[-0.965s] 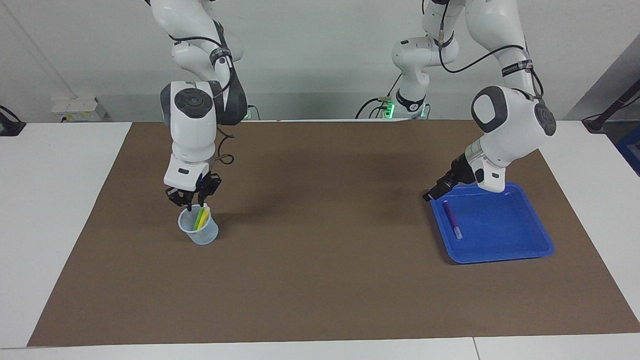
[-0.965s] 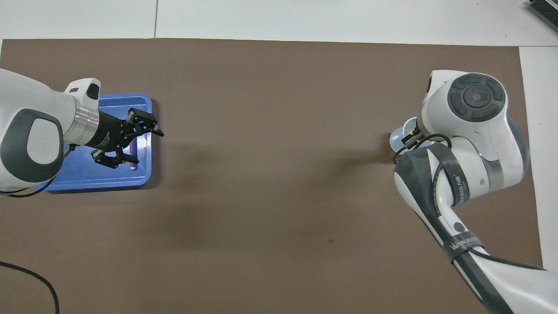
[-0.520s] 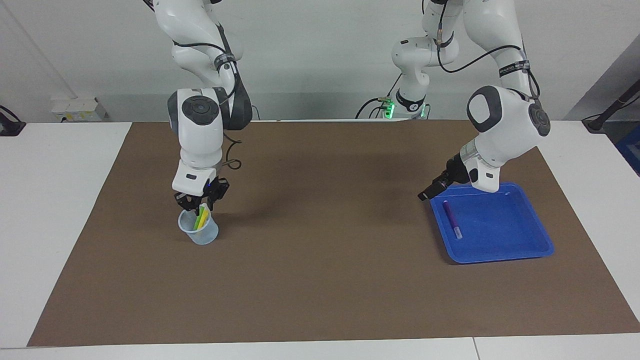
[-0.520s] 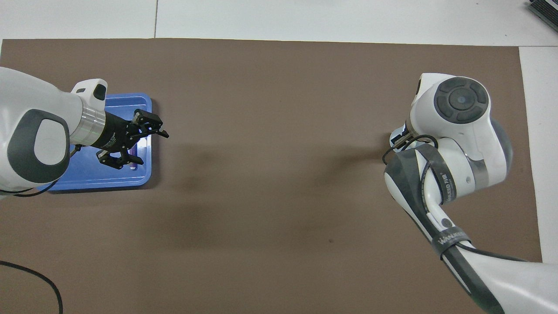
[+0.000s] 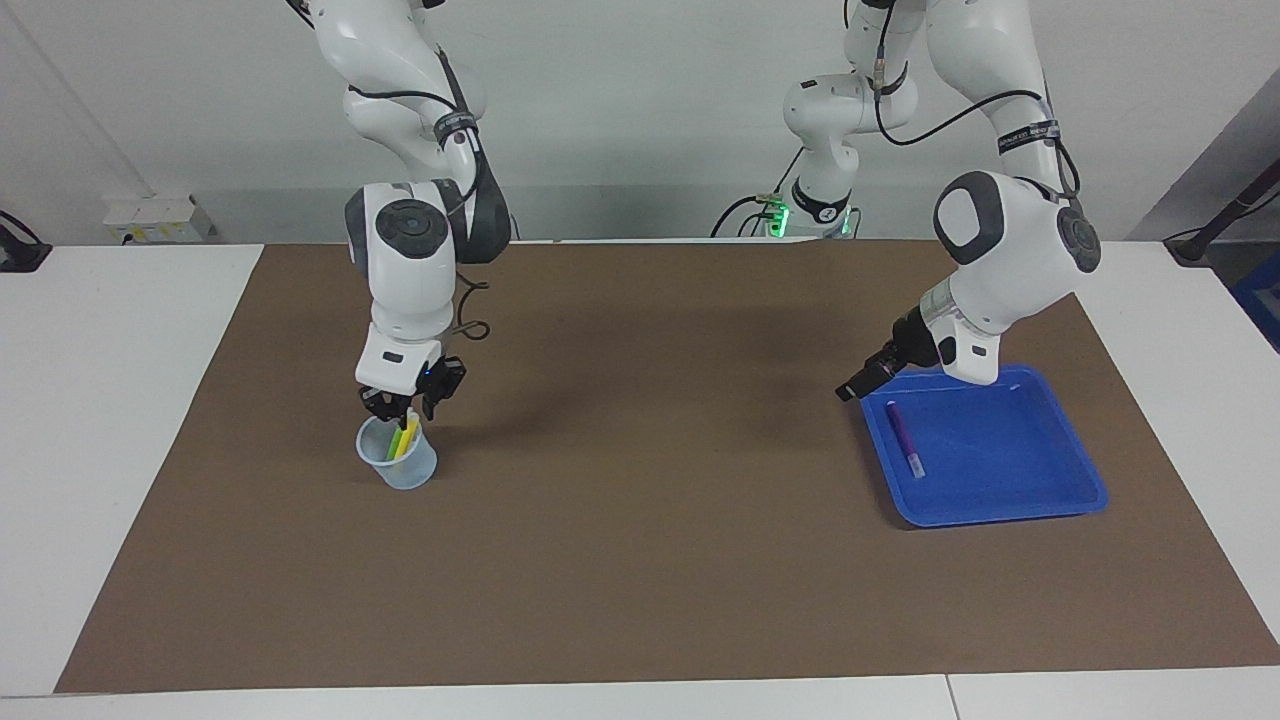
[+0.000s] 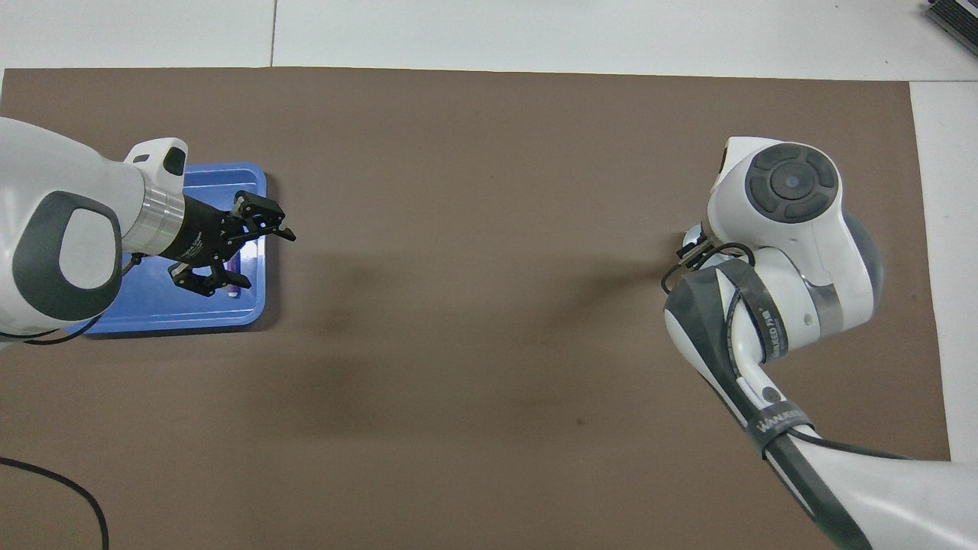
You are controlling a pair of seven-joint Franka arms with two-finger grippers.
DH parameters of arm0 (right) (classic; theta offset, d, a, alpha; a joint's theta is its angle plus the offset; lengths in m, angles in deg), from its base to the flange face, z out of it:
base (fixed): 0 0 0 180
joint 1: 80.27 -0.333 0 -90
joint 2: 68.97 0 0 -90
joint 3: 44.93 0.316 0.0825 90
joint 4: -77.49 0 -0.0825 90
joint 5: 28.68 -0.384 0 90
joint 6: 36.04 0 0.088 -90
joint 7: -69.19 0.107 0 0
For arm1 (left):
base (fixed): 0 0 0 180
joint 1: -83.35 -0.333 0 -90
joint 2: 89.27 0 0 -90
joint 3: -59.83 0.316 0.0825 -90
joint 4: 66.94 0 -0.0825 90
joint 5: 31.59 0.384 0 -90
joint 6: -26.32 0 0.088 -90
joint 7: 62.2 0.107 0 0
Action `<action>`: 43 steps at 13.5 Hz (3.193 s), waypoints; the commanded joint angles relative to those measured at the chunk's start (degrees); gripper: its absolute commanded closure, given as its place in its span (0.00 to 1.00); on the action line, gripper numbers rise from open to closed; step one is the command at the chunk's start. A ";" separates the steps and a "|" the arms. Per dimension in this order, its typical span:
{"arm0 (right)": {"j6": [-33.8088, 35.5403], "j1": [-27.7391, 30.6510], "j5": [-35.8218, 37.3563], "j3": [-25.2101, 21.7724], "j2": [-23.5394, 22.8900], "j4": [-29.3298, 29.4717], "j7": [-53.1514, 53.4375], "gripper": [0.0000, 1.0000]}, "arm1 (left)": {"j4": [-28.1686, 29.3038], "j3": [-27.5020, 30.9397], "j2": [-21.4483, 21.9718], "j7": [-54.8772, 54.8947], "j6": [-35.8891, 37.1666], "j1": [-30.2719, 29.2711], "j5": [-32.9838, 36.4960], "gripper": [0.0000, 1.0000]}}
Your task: Right arm passes pens to left for tray arrangement
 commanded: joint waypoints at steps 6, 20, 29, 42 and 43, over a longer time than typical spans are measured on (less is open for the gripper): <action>-1.48 0.95 -0.04 0.19 0.83 -2.09 -1.70 0.62 | 0.31 0.50 0.92 -0.77 0.66 0.94 -0.50 0.00; -3.77 1.74 0.22 0.10 1.27 -4.11 -2.50 0.64 | 0.57 0.32 1.18 -3.58 1.28 1.64 -2.17 0.01; -3.24 1.74 0.22 0.10 1.27 -3.67 -2.59 0.72 | 0.39 0.32 1.18 -4.29 1.90 1.64 -3.49 0.01; -0.35 4.55 -0.39 0.10 1.27 -0.69 -7.43 0.91 | 0.13 0.15 1.79 -7.01 5.23 2.08 -6.83 0.01; 1.14 4.72 -0.83 0.19 1.36 0.36 -8.04 0.91 | 0.13 0.23 1.97 -7.27 5.41 2.08 -8.22 0.01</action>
